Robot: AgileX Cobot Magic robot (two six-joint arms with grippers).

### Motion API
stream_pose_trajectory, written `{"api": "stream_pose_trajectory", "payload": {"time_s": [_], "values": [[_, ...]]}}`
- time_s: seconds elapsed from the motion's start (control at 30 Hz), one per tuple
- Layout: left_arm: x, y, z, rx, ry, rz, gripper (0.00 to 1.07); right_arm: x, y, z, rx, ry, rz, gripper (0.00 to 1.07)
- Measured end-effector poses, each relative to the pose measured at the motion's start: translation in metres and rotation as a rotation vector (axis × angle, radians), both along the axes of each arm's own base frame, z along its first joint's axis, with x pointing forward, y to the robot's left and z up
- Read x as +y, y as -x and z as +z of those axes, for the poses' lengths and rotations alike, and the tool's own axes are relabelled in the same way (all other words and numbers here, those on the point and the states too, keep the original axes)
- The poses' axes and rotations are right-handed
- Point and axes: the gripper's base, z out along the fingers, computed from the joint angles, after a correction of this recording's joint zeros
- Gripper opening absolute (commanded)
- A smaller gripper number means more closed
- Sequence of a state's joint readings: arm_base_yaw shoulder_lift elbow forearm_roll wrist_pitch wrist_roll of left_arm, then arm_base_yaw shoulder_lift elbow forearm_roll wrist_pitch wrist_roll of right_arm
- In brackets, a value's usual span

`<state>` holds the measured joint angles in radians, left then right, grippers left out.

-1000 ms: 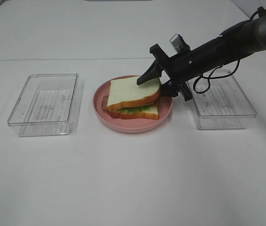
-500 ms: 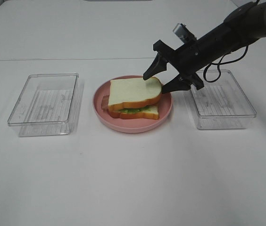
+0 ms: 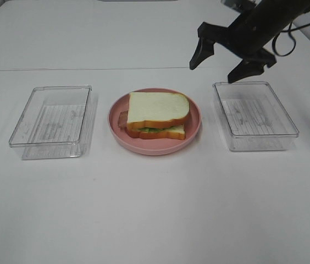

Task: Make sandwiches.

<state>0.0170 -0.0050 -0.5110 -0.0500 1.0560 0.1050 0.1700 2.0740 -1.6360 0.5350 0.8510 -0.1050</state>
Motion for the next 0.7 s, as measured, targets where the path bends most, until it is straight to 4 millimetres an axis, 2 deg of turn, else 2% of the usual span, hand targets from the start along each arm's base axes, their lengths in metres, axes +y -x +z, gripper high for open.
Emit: {"api": "stream_pose_trajectory", "payload": {"time_s": [0.03,0.1,0.2,0.23,0.3,0.33,0.37,0.4,0.47,0.5,0.57,0.7], "values": [[0.0,0.0,0.0,0.0,0.0,0.0,0.98,0.0,0.0,0.0,0.0,0.0,0.0,0.94],[0.0,0.0,0.0,0.0,0.0,0.0,0.98,-0.014,0.001,0.032,-0.095,0.135,-0.028,0.94],[0.0,0.0,0.0,0.0,0.0,0.0,0.98,-0.017,0.001,0.038,-0.111,0.164,-0.031,0.94],[0.0,0.0,0.0,0.0,0.0,0.0,0.98,-0.026,0.001,0.05,-0.122,0.211,-0.036,0.94],[0.0,0.0,0.0,0.0,0.0,0.0,0.98,-0.031,0.001,0.054,-0.118,0.222,-0.038,0.94],[0.0,0.0,0.0,0.0,0.0,0.0,0.98,-0.044,0.0,0.061,-0.112,0.239,-0.055,0.94],[0.0,0.0,0.0,0.0,0.0,0.0,0.98,-0.061,-0.003,0.063,-0.107,0.255,-0.088,0.94],[0.0,0.0,0.0,0.0,0.0,0.0,0.98,-0.061,-0.003,0.063,-0.107,0.255,-0.088,0.94],[0.0,0.0,0.0,0.0,0.0,0.0,0.98,-0.086,-0.004,0.062,-0.102,0.303,-0.127,0.94],[0.0,0.0,0.0,0.0,0.0,0.0,0.98,-0.086,-0.004,0.062,-0.102,0.303,-0.127,0.94],[0.0,0.0,0.0,0.0,0.0,0.0,0.98,-0.103,-0.003,0.061,-0.085,0.379,-0.137,0.94],[0.0,0.0,0.0,0.0,0.0,0.0,0.98,-0.108,0.002,0.06,-0.043,0.431,-0.119,0.94]]}}
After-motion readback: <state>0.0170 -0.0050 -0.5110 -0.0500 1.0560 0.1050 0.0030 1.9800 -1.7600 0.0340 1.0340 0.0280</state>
